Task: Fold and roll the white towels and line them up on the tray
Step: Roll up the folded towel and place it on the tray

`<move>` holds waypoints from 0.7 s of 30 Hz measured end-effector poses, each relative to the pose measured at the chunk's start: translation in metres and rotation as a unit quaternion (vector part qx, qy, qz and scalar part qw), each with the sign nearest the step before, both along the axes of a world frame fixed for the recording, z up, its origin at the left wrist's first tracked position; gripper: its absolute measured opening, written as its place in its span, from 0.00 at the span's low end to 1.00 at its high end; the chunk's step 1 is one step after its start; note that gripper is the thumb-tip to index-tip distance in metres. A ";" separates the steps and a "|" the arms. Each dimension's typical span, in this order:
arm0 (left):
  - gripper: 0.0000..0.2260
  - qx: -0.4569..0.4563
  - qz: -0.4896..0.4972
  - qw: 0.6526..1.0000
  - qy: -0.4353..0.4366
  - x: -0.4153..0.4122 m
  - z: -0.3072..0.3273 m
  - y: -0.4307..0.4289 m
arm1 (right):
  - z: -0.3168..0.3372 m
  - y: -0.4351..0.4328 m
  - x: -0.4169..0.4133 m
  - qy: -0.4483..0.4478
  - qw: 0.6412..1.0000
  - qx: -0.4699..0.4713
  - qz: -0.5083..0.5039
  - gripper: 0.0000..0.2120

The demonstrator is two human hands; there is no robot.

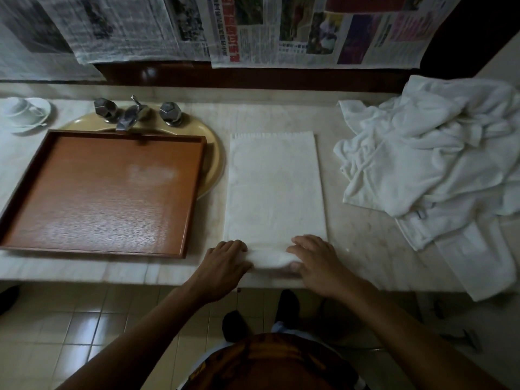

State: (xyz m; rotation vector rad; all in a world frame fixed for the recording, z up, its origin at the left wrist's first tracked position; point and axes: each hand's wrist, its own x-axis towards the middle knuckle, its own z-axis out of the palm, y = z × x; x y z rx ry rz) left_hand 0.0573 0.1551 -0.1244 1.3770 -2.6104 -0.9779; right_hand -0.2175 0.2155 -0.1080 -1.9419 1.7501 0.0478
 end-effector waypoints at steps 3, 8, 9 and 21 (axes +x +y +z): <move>0.15 0.019 0.050 0.999 0.004 -0.005 -0.006 -0.007 | -0.001 -0.007 0.000 0.010 0.999 -0.001 -0.036 0.20; 0.22 -0.010 0.026 0.998 -0.052 -0.012 -0.010 -0.025 | 0.001 0.016 0.025 0.052 0.991 -0.111 -0.062 0.27; 0.24 -0.026 0.004 0.996 -0.082 -0.013 -0.011 -0.028 | -0.003 0.025 0.032 0.065 0.989 -0.119 -0.055 0.29; 0.43 -0.187 -0.053 0.975 -0.104 -0.043 -0.029 0.033 | -0.027 0.016 0.042 0.122 0.986 -0.101 -0.056 0.44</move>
